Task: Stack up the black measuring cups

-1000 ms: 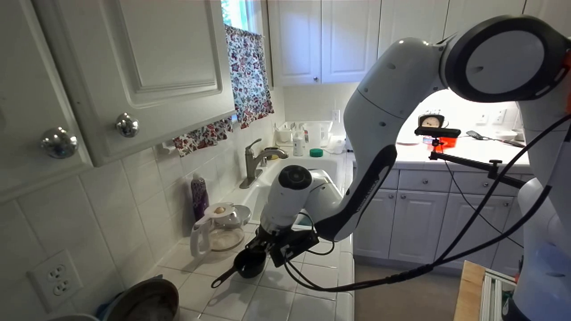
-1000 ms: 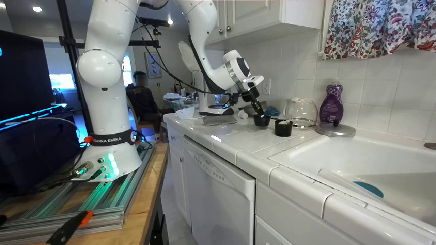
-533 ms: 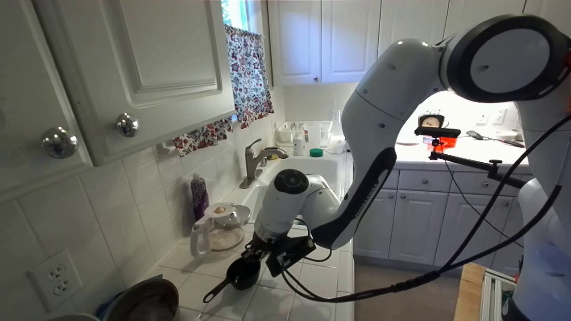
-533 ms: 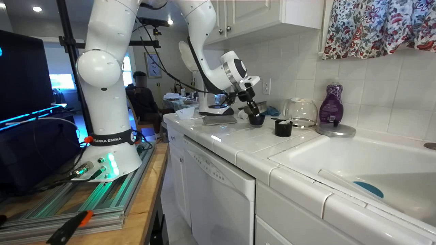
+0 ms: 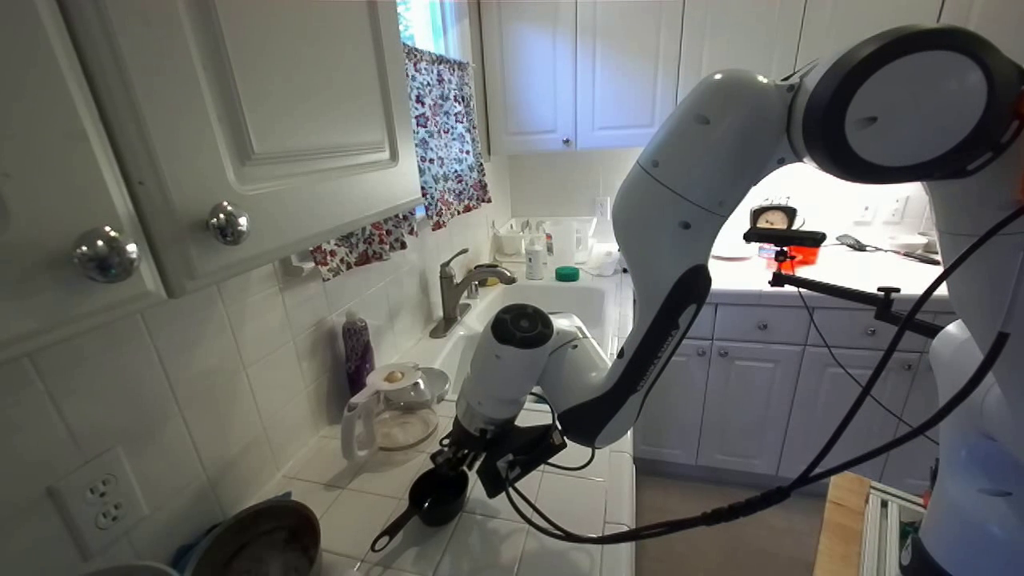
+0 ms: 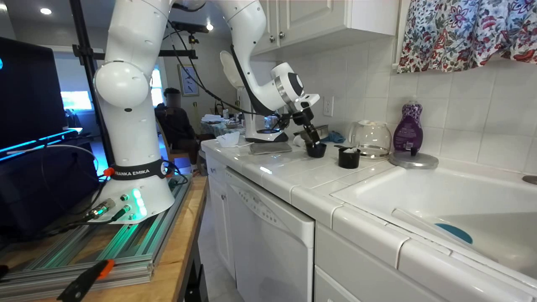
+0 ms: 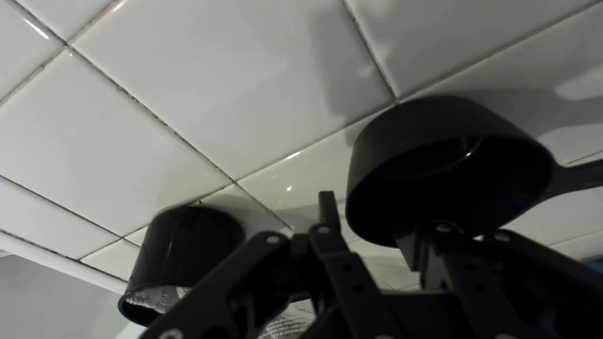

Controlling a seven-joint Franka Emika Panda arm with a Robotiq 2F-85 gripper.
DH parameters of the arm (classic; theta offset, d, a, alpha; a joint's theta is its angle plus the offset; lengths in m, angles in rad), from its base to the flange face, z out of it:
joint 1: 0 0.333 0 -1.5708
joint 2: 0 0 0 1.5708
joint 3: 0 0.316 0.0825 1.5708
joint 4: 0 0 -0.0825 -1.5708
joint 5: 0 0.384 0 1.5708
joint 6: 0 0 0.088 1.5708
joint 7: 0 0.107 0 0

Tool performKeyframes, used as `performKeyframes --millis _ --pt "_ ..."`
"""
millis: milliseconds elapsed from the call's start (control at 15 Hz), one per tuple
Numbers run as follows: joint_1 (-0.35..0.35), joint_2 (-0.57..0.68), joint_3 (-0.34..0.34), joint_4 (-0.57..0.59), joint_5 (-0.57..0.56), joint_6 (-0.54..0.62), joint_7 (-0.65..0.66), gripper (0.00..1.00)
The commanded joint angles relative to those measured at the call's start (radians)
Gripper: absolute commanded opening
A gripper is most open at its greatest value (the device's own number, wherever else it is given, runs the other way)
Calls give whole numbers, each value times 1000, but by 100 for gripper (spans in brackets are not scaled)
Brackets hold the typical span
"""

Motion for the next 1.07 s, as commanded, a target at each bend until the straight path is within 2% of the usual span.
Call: performKeyframes --millis 0,67,267,333,400,467,600,733,800,867,933,1000 --pt "-3 -26 6 -14 11 -14 -5 66" --pt "-1 -37 4 -19 9 -19 -2 73" --pt "12 -89 -13 -42 -6 -32 33 77" --pt "17 -109 -24 -51 -12 -45 56 78" --pt "21 -124 -34 -58 -19 -57 79 73" --pt "15 -139 -37 -70 -17 -56 82 75" --pt "-31 -161 -8 -112 32 -16 -15 73" --pt "-93 -171 46 -168 129 22 -181 72" --pt "-144 -176 105 -193 172 3 -255 73" --pt "-154 -182 124 -209 231 -58 -328 79" --pt "-153 -205 129 -206 264 -174 -347 88" --pt "-163 -210 140 -198 296 -234 -389 99"
